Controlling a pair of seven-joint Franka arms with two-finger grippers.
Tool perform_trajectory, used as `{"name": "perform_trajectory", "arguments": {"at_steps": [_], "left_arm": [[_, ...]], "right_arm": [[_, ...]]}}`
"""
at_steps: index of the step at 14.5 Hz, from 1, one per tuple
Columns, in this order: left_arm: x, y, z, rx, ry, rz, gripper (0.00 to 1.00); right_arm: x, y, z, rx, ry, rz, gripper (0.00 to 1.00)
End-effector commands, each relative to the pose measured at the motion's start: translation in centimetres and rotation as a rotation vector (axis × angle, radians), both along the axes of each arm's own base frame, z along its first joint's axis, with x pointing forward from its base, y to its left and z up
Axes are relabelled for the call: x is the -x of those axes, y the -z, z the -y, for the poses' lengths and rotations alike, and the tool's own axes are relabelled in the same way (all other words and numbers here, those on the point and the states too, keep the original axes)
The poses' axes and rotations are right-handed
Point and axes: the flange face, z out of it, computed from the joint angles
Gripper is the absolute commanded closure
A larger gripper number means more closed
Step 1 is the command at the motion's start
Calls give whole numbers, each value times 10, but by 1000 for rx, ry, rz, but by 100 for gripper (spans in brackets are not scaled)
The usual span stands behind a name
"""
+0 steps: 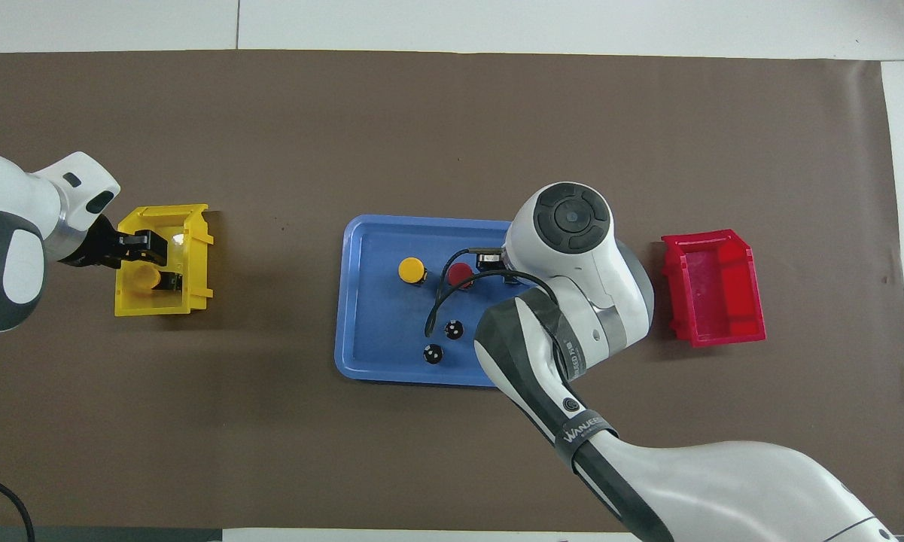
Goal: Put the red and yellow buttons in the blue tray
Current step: 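Set the second red button in the tray while the left gripper grasps a yellow button, then carry the second yellow button into the tray with the left gripper and release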
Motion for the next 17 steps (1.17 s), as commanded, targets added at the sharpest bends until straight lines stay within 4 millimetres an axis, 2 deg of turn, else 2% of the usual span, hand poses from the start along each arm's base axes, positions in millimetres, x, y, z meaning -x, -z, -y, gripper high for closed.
{"name": "perform_trajectory", "arguments": {"at_steps": [1,3,4,6,7,9,10,11,13,14,15,16,17], "left_arm": [[18,0,-1,-10,19,11,28],[22,4,-1,-10,20,11,28],[24,6,-1,-9,20,21,29],[28,11,-3,-8,17,46,30],[27,12,-6,-8,16,63,30],[27,14,-7,-8,13,67,32],[28,14,-7,-8,13,64,37],[29,15,-7,-8,13,60,47],[29,13,-5,-7,17,54,87],[27,11,-3,-8,17,48,96],[23,-1,-2,-8,14,38,99],[18,-22,2,-9,19,19,99],[11,-51,4,-9,22,8,99]], "right_arm": [[-5,-10,4,-10,14,12,26],[-20,-31,17,-17,32,45,0],[-30,-51,30,-11,45,61,0],[-48,-108,68,7,94,55,0],[-52,-138,92,10,119,47,0],[-53,-181,140,20,111,9,0],[-46,-204,168,20,76,-5,0],[-38,-222,192,16,57,-10,0],[-23,-244,240,13,36,-43,0],[-12,-259,260,9,15,-53,0],[-4,-270,275,5,13,-57,0],[2,-287,288,4,9,-55,0],[2,-289,296,9,-13,-62,0]]}}
